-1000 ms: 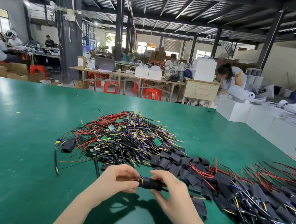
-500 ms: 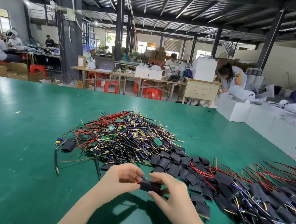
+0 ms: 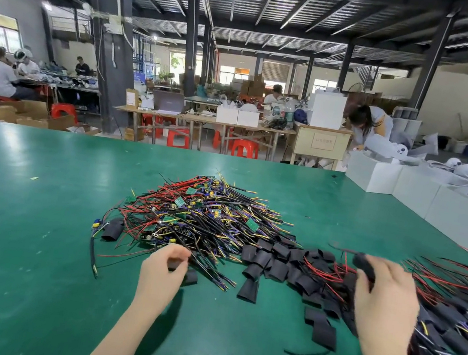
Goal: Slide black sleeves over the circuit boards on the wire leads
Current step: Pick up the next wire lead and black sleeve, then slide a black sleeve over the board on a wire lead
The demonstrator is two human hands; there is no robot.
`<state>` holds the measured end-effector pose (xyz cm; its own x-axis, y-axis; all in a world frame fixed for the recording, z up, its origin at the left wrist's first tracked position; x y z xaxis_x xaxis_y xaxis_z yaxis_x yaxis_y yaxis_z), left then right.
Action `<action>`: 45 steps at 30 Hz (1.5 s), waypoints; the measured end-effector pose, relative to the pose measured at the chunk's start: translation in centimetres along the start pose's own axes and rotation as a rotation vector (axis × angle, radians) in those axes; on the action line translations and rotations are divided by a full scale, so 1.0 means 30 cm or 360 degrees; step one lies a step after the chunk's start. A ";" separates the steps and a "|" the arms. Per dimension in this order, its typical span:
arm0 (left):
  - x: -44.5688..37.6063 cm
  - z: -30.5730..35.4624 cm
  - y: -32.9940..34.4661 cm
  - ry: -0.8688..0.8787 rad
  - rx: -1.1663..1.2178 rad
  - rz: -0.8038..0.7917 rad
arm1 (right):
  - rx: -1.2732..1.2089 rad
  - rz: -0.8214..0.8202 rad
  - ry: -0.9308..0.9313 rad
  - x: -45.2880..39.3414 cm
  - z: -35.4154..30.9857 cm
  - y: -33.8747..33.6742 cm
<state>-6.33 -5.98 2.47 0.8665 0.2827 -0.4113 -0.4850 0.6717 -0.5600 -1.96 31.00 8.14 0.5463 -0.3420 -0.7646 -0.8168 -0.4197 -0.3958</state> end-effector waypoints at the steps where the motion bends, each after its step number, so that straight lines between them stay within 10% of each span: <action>1: -0.002 -0.007 -0.004 0.0001 -0.0126 0.0027 | 0.0088 -0.0063 0.0145 -0.007 0.044 -0.001; 11: 0.001 -0.047 0.006 -0.0017 -0.0782 -0.0067 | 0.0170 0.0000 -0.0064 0.026 -0.035 0.039; 28: 0.110 0.137 0.144 0.0493 -0.0205 -0.0923 | -0.0212 -0.1484 -0.0694 0.327 -0.338 0.334; 35: -0.006 0.021 0.017 0.0188 -0.0813 -0.0026 | -0.0162 -0.1465 -0.0684 0.342 -0.350 0.344; 39: -0.036 -0.087 -0.019 -0.0157 -0.1192 -0.0108 | -0.0184 -0.1522 -0.0688 0.344 -0.349 0.342; 45: -0.042 -0.108 -0.023 -0.0275 -0.0781 -0.0107 | -0.0174 -0.1512 -0.0684 0.341 -0.351 0.340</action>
<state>-7.46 -9.02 1.03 0.8844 0.3868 -0.2613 -0.3899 0.3043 -0.8691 -2.73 14.37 1.63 0.8248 0.4866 -0.2880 -0.0535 -0.4399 -0.8964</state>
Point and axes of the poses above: each hand's wrist, its own x-axis away from the middle knuckle, its own y-axis out of the palm, z = x × y, the point moved 6 cm from there along -x, towards the middle knuckle, and after that the axes turned 12 degrees about -x, right-handed, at the moved point
